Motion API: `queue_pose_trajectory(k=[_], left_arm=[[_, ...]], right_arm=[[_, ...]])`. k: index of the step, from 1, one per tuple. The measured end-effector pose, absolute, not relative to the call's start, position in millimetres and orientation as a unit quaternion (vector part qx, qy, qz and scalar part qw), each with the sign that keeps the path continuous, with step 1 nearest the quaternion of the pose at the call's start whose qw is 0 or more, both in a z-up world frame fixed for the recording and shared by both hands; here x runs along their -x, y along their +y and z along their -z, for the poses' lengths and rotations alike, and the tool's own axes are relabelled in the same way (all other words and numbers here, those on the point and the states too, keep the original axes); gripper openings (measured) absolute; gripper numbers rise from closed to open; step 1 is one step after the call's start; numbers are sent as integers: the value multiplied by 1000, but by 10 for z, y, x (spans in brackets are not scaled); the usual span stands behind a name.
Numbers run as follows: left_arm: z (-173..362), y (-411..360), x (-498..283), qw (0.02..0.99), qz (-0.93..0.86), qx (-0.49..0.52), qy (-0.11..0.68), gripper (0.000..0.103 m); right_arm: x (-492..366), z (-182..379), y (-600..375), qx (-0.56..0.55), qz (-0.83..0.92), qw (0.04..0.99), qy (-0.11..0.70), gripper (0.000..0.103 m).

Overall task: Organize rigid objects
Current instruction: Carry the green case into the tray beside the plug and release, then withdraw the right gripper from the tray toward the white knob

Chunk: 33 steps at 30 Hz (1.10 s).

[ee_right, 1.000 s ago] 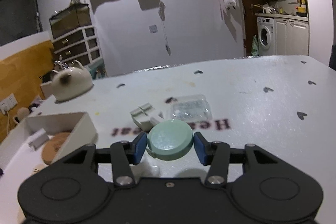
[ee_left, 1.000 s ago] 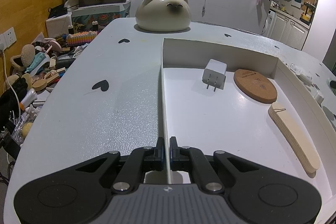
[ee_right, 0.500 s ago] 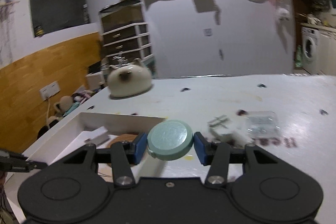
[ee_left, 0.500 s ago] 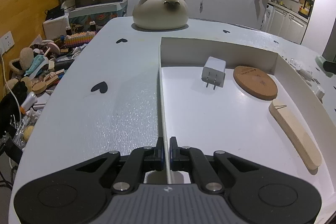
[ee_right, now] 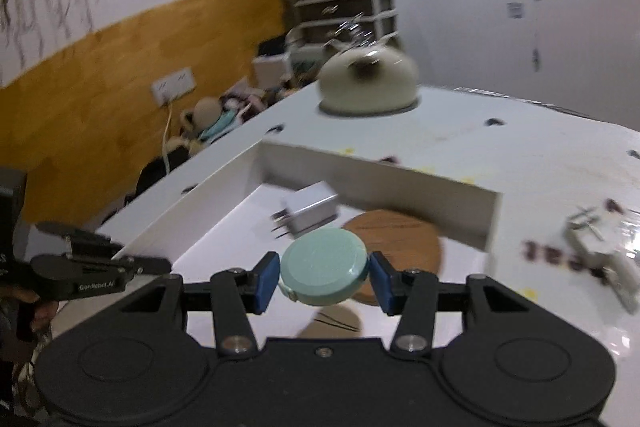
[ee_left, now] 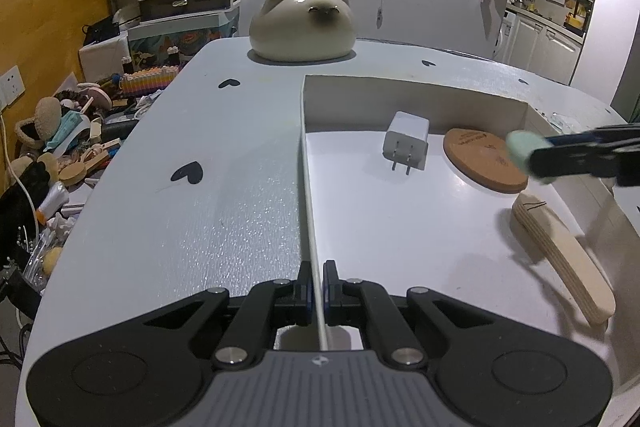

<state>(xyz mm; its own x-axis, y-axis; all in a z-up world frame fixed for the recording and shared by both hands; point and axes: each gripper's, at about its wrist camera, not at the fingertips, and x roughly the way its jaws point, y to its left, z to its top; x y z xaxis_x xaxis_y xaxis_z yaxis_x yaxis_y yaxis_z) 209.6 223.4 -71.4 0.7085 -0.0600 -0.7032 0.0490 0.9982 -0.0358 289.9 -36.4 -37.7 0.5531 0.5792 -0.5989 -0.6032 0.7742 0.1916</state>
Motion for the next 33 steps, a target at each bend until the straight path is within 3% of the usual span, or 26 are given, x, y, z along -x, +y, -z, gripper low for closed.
queue_pose_trajectory(k=[20, 25, 33], left_arm=[[712, 2246, -2100, 925, 30, 12, 380, 4], [713, 2244, -2100, 925, 30, 10, 380, 4], [711, 2239, -2103, 924, 30, 9, 380, 4]], right_arm=[[-3204, 711, 225, 48, -326, 862, 385, 51], [-3145, 686, 211, 50, -327, 860, 389, 69], [-3002, 573, 88, 59, -314, 870, 375, 82]])
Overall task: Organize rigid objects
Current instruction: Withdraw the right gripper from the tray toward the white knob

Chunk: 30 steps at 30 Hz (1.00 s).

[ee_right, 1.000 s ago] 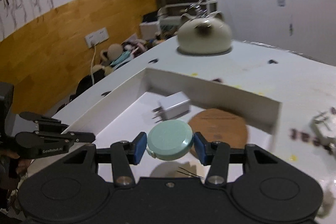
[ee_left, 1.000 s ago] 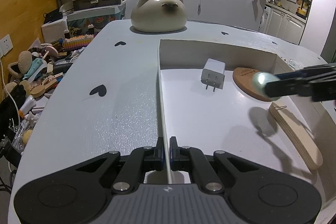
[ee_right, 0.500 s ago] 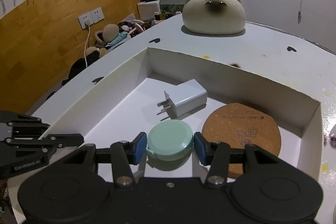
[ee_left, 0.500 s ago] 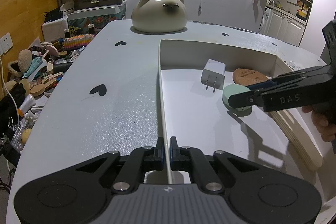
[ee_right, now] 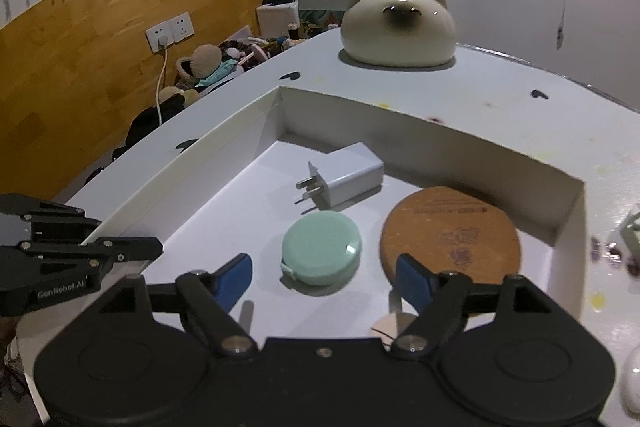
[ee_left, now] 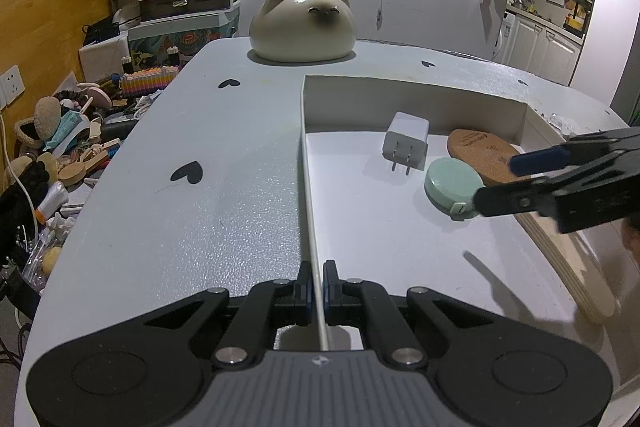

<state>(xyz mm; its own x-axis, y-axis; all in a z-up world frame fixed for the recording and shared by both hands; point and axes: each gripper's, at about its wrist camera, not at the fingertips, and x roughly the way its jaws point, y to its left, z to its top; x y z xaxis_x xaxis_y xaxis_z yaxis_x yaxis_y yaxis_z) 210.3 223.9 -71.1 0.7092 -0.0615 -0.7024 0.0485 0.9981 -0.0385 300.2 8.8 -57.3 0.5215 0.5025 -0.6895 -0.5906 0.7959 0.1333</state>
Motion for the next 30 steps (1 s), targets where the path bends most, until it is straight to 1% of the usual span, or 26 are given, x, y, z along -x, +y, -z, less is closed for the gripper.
queue_pose_trajectory(k=[2, 6, 8, 13, 22, 30], left_arm=[[710, 2235, -2102, 924, 29, 7, 380, 4], [708, 2231, -2103, 924, 29, 5, 381, 4], [708, 2231, -2103, 924, 29, 4, 381, 4], [708, 2229, -2108, 924, 28, 6, 382, 4], [702, 2219, -2067, 923, 20, 5, 384, 4], [689, 2163, -1956, 921, 10, -10, 388, 4]], right_arm=[[-2964, 526, 37, 56, -312, 873, 370, 88], [-2893, 431, -66, 53, -309, 880, 358, 92], [-2849, 386, -122, 50, -307, 884, 349, 98], [-2721, 276, -293, 46, -293, 899, 322, 103], [-2507, 117, -730, 43, -247, 928, 274, 103], [-2484, 141, -1119, 31, -195, 943, 268, 103]])
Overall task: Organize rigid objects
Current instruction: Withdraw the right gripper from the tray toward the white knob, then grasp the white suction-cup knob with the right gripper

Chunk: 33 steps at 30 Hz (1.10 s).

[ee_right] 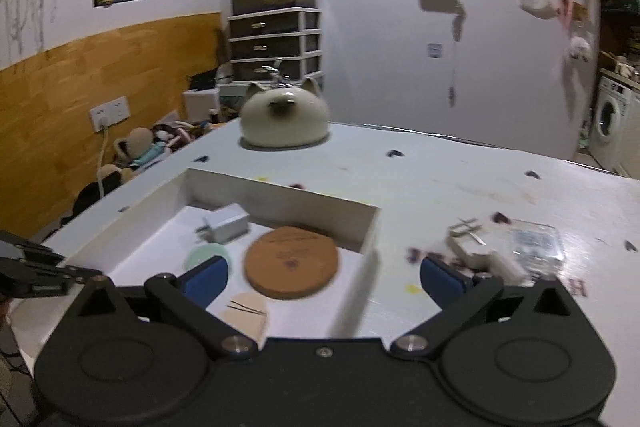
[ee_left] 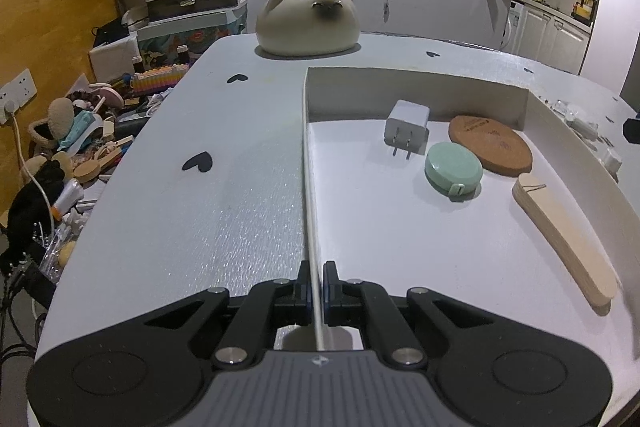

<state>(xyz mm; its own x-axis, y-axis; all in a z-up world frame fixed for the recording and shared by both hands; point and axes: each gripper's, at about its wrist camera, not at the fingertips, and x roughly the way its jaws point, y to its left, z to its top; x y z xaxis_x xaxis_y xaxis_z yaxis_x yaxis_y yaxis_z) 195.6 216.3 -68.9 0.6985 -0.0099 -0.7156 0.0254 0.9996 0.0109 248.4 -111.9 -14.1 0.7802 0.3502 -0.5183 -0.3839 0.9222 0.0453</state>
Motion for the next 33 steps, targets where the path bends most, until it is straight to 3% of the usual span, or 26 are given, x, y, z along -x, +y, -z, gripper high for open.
queue_pose_trajectory(k=[13, 23, 27, 33], left_arm=[[667, 2105, -1764, 918, -7, -16, 396, 5], [650, 2095, -1659, 916, -9, -20, 401, 5], [656, 2092, -1624, 914, -4, -24, 405, 5], [672, 2091, -1587, 917, -7, -18, 398, 4]], right_arm=[[-2546, 450, -1699, -13, -106, 951, 291, 102], [-2685, 738, -1879, -18, -71, 949, 307, 72], [-2745, 759, -1888, -17, -68, 950, 304, 71], [-2820, 765, -1869, -14, -66, 952, 300, 58]])
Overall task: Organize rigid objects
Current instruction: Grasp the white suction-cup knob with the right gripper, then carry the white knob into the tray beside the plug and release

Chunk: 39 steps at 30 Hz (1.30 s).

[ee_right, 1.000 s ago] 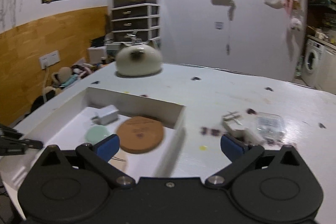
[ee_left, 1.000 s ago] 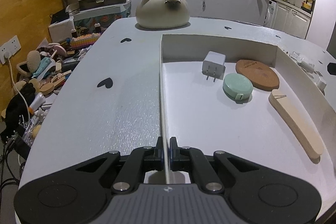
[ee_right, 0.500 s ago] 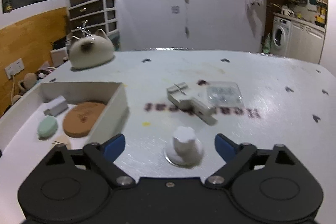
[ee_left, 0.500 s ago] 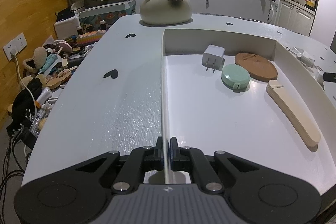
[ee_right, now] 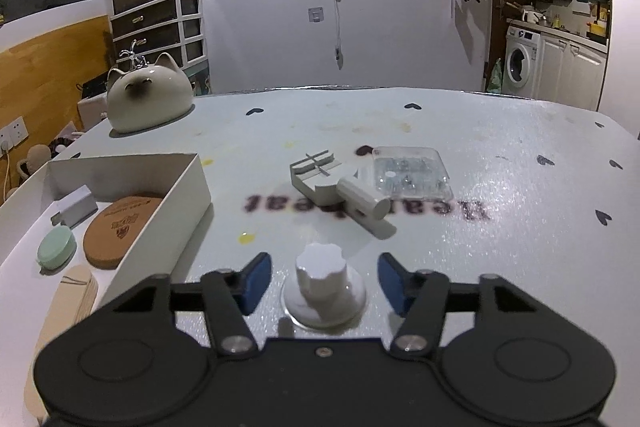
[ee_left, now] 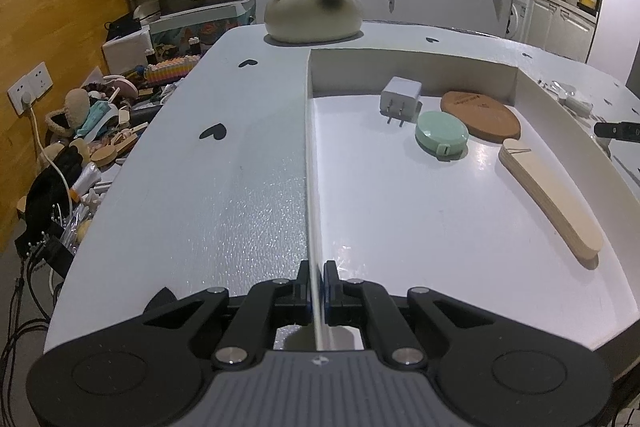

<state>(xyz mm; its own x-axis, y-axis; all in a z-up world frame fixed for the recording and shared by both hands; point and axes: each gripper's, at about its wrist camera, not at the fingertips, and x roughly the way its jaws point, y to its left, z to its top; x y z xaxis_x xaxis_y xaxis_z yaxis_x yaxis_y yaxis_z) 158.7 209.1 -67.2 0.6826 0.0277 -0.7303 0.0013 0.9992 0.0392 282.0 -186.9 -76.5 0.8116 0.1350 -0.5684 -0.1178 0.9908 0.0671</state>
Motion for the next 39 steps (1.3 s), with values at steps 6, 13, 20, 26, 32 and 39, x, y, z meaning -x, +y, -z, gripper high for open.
queue_pose_trajectory(k=[6, 13, 20, 26, 32, 39], left_arm=[[675, 2084, -1582, 918, -5, -21, 396, 4], [689, 2085, -1559, 920, 4, -31, 391, 4], [698, 2074, -1535, 922, 4, -36, 386, 4], [695, 2072, -1529, 922, 6, -38, 385, 4], [699, 2075, -1521, 923, 8, -40, 383, 4], [700, 2075, -1519, 923, 9, -41, 381, 4]], right_arm=[[-2870, 799, -1804, -3, -64, 950, 306, 45], [-2885, 845, -1780, -3, -53, 949, 310, 30], [-2847, 787, -1769, -10, -50, 952, 300, 30], [-2771, 527, -1715, -16, -64, 961, 270, 30], [-2728, 212, -1454, -12, -129, 960, 247, 30], [-2678, 77, -900, 13, -235, 936, 261, 30]])
